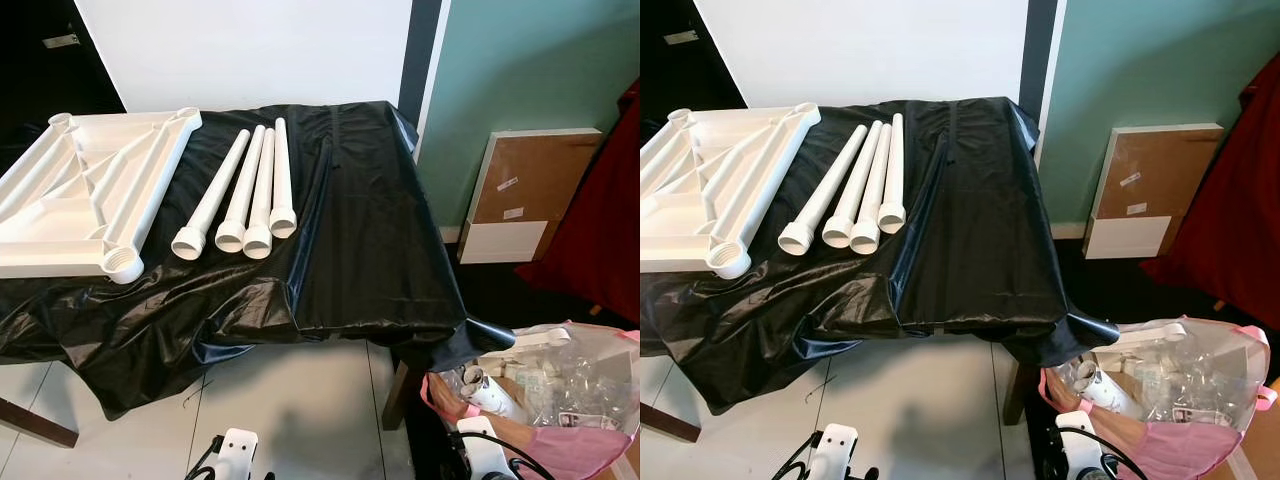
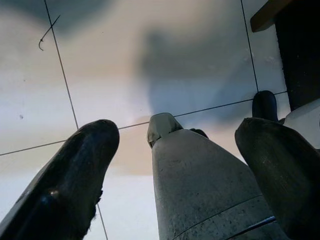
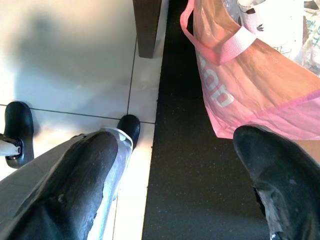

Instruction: Building children table

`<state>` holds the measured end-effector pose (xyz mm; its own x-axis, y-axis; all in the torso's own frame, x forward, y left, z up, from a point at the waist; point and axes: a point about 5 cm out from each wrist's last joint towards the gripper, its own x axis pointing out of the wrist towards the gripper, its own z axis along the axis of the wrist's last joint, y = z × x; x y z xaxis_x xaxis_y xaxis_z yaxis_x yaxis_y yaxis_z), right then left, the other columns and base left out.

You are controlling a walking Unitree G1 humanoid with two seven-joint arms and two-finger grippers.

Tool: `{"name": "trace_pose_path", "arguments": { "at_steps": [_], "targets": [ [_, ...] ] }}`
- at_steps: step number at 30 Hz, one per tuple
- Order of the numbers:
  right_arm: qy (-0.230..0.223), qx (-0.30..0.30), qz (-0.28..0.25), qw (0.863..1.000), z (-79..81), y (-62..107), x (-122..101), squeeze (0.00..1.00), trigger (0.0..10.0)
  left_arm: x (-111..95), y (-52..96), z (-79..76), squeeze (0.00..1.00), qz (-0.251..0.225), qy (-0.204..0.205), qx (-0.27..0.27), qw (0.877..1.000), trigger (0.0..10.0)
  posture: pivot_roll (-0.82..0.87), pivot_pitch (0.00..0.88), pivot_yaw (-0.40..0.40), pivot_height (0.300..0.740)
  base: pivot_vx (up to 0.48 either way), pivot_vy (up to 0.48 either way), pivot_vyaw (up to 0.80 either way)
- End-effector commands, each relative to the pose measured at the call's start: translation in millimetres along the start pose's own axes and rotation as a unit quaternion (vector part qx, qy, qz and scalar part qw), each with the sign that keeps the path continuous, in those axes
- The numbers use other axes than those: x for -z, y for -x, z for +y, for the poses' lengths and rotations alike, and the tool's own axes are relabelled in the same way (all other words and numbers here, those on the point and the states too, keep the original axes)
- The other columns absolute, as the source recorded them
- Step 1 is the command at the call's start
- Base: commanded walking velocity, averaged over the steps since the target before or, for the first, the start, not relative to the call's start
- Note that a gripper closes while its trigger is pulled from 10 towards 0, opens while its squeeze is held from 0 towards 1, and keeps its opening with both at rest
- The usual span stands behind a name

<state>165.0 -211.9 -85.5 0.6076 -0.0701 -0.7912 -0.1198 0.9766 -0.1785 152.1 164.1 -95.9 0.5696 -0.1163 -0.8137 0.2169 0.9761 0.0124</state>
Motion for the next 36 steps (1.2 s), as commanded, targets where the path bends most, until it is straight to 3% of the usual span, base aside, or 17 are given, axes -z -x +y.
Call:
{"name": "trace_pose_path", "arguments": {
  "at_steps": [1,6,10,15,21,24,36],
  "targets": [
    [0.004,-0.003,0.005,1.0,2.6,0.9,3.9,0.0,10.0,11.9,2.8,-2.8,0.0,0.022,-0.001,0.012,1.0,10.0,-0.04,0.0,0.033,0.74,0.0,0.0,0.0],
    [-0.003,0.0,-0.005,1.0,1.6,0.5,0.8,0.0,10.0,11.6,3.6,5.4,0.0,0.021,0.022,0.0,1.0,10.0,-0.05,0.0,0.037,0.74,0.0,0.0,0.0],
    [0.012,-0.008,-0.008,1.0,4.1,0.2,-0.4,0.0,10.0,6.5,2.6,8.8,0.0,0.015,0.011,-0.003,1.0,10.0,-0.05,0.03,0.028,0.74,0.0,0.0,0.0],
    [0.012,-0.01,-0.018,1.0,1.8,1.0,-0.7,0.0,10.0,-20.8,-1.7,28.8,0.0,-0.014,0.026,-0.033,0.999,10.0,-0.03,0.097,0.011,0.74,0.0,0.0,0.0],
    [0.018,-0.01,-0.002,1.0,-0.8,3.7,9.1,0.0,10.0,-23.0,-2.0,29.1,0.0,-0.018,0.028,-0.034,0.999,10.0,-0.03,0.105,0.019,0.74,0.0,0.0,0.0],
    [0.006,0.01,0.004,1.0,-12.4,5.3,12.4,0.0,10.0,-18.9,-2.5,21.9,0.0,-0.012,0.022,-0.023,0.999,10.0,-0.03,0.08,0.044,0.74,0.0,0.0,0.0],
    [0.002,0.012,-0.023,1.0,-3.2,0.3,-4.5,0.0,10.0,-26.1,-3.3,27.4,0.0,-0.009,-0.004,-0.013,1.0,10.0,-0.05,0.009,0.067,0.74,0.0,0.0,0.0]
  ]
}}
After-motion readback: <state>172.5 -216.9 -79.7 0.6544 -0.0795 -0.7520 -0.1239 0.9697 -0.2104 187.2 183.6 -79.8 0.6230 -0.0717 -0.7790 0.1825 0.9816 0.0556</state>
